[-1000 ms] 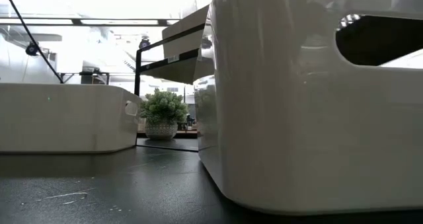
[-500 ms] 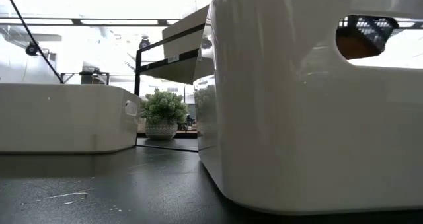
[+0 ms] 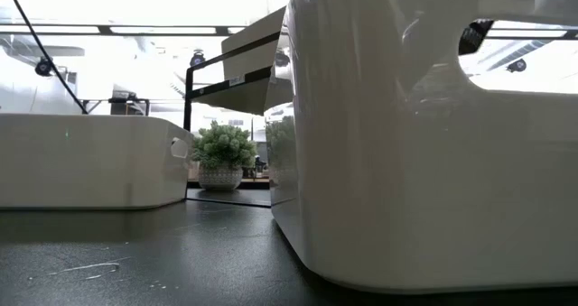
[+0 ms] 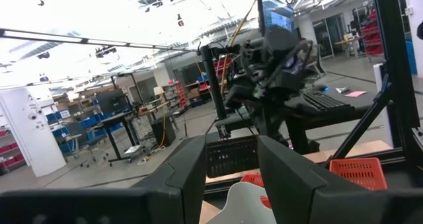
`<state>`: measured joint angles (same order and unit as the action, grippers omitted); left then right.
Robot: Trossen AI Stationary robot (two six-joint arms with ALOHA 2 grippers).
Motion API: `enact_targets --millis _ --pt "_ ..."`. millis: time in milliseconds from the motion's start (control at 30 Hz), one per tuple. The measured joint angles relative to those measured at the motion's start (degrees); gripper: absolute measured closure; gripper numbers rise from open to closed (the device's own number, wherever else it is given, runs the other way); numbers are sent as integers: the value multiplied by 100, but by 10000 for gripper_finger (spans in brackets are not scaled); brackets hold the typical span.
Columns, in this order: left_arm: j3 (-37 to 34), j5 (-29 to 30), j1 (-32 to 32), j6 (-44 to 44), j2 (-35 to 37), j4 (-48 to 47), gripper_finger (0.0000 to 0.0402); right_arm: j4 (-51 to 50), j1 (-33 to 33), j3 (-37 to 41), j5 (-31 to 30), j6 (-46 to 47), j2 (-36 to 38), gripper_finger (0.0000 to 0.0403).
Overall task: Stack baskets on shelf by color
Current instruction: Put the right black bin on the shelf
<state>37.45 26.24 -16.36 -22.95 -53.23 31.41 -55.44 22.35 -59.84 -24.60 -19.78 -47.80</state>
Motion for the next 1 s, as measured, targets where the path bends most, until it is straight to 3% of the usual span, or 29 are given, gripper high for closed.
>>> enact_targets --millis 233,733,1000 --pt "2 0 0 -37 0 50 281 -5 -1352 -495 1126 -967 -274 394" --pt "-1 0 0 -52 0 112 281 -3 -4277 -1322 3606 -3770 -1702 394" --pt "0 0 0 -51 2 111 281 -9 -5097 -1403 4566 -4988 -2292 394"
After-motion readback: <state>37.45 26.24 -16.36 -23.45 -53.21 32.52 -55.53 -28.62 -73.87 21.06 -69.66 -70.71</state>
